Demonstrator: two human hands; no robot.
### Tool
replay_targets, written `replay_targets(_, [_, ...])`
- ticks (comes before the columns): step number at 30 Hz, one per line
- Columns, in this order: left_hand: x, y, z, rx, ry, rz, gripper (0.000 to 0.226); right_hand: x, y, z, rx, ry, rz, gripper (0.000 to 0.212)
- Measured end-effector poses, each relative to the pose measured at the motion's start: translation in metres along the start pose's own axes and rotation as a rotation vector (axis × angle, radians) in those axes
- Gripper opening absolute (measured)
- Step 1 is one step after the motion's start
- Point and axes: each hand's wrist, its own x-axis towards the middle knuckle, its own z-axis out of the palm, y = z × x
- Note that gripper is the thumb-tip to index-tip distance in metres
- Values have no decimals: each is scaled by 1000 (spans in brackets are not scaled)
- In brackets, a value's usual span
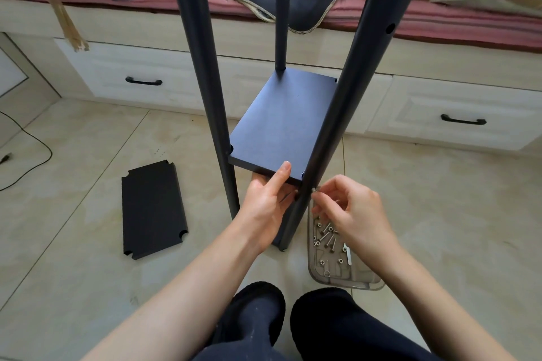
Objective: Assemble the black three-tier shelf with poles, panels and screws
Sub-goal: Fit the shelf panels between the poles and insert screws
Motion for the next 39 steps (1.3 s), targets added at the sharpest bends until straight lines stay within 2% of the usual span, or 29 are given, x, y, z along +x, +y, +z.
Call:
replay_targets(3, [1,-1,0,36,25,-9,38,-2,0,1,-79,89,-62,27])
replay_targets(6, [1,-2,1,50,17,-9,38,-1,-2,0,-54,59,-126,46])
replay_targets(8, [1,-2,1,50,9,-6,38,1,-3,-2,-63,29,-136,50])
replay_targets(14, [-2,2,2,59,-8,-7,38,6,1,-4,0,-7,-68,40])
replay_targets(20, [-2,4,1,36,-13,-25,41,9,2,-6,-30,0,-60,43])
replay_targets(24, [-3,5,1,25,-19,-47,35,6,2,-5,-20,-11,-76,44])
replay_targets(26, [-2,5,0,32,-17,-50,30,9,1,-7,-3,-79,-46,51])
replay_targets(30, [-2,6,-2,38,2,-60,38,24,-7,-20,174,-338,-24,57])
replay_targets(34, [0,11,-6,-36,10,-66,38,27,-8,-20,171,-330,-37,55])
replay_targets(39, [7,20,-6,-265,98,-36,36,28,-4,-21,188,-314,-26,55])
